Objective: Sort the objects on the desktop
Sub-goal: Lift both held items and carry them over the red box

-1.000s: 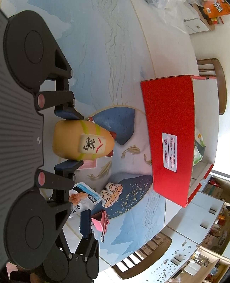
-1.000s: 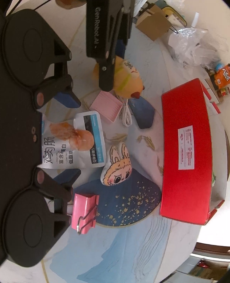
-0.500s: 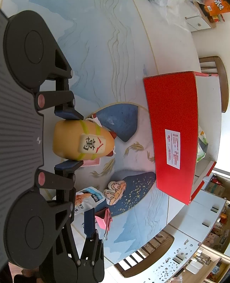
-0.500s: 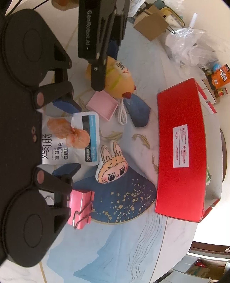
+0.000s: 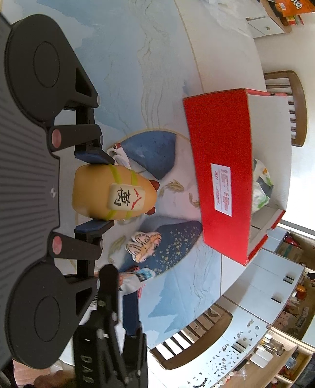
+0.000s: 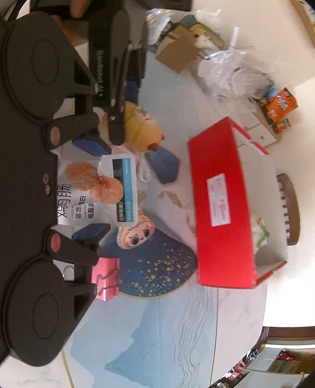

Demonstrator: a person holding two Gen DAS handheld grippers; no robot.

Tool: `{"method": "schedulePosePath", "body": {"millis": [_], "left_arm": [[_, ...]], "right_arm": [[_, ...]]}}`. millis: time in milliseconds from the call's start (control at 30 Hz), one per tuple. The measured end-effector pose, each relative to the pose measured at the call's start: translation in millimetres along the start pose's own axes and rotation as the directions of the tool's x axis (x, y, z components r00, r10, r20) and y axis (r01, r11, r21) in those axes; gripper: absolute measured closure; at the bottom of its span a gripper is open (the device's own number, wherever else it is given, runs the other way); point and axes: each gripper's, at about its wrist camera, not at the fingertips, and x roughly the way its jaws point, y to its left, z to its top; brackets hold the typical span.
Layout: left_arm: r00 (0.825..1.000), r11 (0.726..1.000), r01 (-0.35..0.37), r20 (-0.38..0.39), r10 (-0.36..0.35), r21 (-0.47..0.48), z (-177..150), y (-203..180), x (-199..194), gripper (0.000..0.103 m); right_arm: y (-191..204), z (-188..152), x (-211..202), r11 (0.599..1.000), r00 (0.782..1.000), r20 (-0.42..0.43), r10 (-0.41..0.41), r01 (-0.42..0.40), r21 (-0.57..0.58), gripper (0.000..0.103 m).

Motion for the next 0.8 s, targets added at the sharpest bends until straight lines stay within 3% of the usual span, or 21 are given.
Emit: {"method": "schedulePosePath", "body": {"millis": [333,800], "left_arm": [[1.0,1.0,0.003,0.03,-0.003,0.008,36.5,-5.3,-16.5,0.058],[0.989,0.996,-0.071,0.134,0.064,0.051,131.5,-0.6,-28.9,0.057]], "right_arm": [[-8.2,51.8,-24.0,1.0,0.999,0.052,-0.01,0.01,-0.002,0.044],[-6.1,144.6,-34.3,0.996,0.984,0.172,-0.044,0.057,-0.074,0.044]]}}
